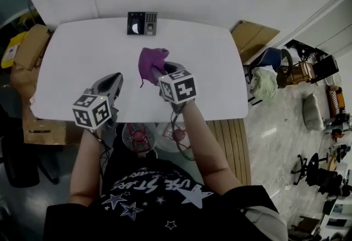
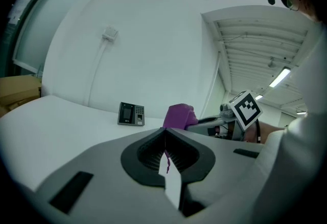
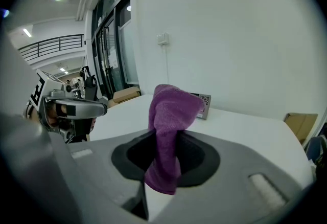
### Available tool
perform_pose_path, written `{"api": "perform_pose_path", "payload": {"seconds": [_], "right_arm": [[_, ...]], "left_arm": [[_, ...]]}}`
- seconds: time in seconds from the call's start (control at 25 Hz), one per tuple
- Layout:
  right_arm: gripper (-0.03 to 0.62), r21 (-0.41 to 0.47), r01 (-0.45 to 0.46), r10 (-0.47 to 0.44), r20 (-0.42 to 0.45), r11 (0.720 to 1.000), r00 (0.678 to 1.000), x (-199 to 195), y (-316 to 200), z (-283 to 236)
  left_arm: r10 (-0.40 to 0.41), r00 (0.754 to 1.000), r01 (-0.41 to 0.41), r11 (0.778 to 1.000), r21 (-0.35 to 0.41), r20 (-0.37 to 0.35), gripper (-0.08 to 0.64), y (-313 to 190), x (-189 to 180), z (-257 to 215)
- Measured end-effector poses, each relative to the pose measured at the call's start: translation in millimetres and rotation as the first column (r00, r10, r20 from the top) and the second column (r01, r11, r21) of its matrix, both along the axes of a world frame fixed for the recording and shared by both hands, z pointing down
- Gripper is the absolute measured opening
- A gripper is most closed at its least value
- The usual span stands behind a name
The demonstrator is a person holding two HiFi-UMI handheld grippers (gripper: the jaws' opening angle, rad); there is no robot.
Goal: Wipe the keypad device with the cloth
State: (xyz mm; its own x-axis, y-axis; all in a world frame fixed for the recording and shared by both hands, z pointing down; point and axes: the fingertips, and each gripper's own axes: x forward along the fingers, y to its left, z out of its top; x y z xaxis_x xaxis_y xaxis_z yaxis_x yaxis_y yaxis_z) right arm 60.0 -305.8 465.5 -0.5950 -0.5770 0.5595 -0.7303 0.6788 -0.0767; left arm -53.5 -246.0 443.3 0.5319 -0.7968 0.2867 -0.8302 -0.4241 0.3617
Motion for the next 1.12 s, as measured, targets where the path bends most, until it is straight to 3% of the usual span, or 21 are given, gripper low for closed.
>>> {"api": "perform_pose_path", "payload": {"seconds": [0.4, 0.84, 1.12], "right_arm": [[0.094, -0.007, 0.047, -0.047, 0.034, 0.999, 0.998, 31.2, 46.7, 0.9], [0.094, -0.027, 0.05, -0.049, 0.059, 0.998, 0.997, 21.7, 73.8, 5.8], [0.094, -0.023, 0.032, -0.03, 0.06, 0.999, 0.998, 8.1, 109.3, -3.1]], "left_arm": [[-0.04, 0.999, 0.04, 0.999, 0.003, 0.012, 0.009, 47.6, 32.9, 1.4], [-0.049, 0.999, 0.049, 0.999, 0.003, 0.014, 0.009, 70.0, 23.1, 3.4], [-0.047, 0.999, 0.047, 0.999, 0.0, -0.004, 0.009, 109.8, 5.8, 0.0]]}}
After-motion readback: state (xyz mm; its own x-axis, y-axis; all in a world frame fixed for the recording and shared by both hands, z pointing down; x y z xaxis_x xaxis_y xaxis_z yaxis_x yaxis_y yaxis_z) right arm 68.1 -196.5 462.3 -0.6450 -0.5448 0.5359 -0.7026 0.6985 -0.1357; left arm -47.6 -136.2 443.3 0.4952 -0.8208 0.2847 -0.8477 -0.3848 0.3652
